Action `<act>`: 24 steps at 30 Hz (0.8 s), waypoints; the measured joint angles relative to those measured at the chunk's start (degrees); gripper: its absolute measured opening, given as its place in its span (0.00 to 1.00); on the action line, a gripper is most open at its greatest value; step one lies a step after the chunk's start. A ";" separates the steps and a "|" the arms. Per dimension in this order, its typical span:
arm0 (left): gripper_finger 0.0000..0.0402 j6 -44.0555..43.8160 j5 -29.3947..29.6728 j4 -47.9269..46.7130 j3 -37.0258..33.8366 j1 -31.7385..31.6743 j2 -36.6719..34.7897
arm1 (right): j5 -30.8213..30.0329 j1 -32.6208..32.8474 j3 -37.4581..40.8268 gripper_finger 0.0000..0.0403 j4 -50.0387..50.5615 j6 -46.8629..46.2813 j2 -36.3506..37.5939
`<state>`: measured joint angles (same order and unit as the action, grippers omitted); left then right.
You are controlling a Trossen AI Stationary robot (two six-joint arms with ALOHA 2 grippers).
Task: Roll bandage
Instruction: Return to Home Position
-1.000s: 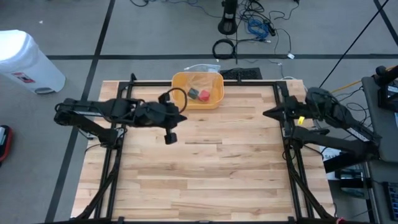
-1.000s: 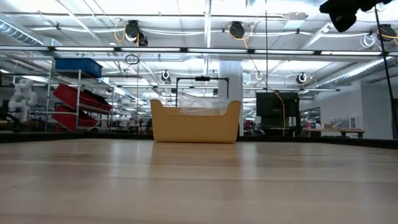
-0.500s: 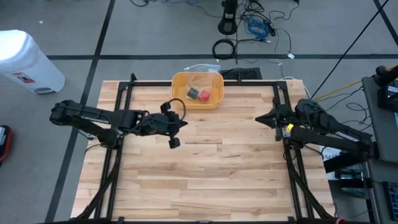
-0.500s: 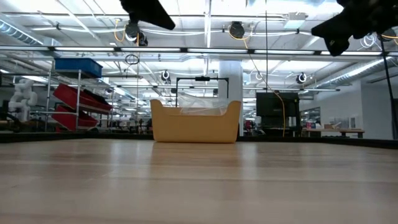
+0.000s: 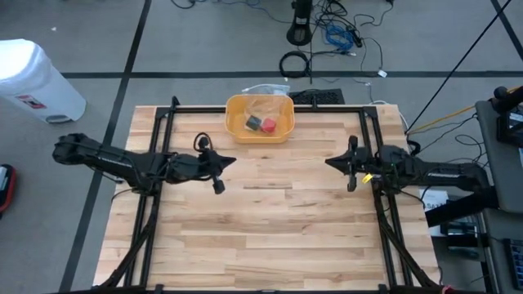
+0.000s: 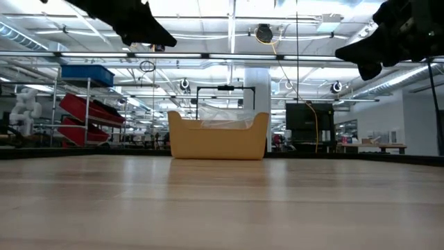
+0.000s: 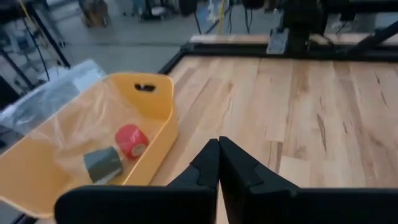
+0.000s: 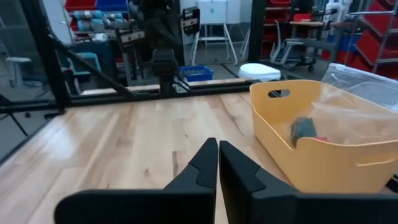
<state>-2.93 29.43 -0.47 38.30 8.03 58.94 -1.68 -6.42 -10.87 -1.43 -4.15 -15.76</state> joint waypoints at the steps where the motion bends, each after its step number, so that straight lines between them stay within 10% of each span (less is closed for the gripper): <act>1: 0.03 0.97 0.00 2.03 -1.03 -0.02 -0.37 | -1.36 1.03 0.37 0.00 -0.36 0.36 -0.05; 24: 0.03 6.75 -16.81 22.12 -20.62 -3.59 -9.08 | -11.84 11.82 10.07 0.00 -9.82 3.69 -0.36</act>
<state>3.82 12.62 21.65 17.68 4.44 49.86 -13.52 5.40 -0.80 -11.26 -0.46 -16.12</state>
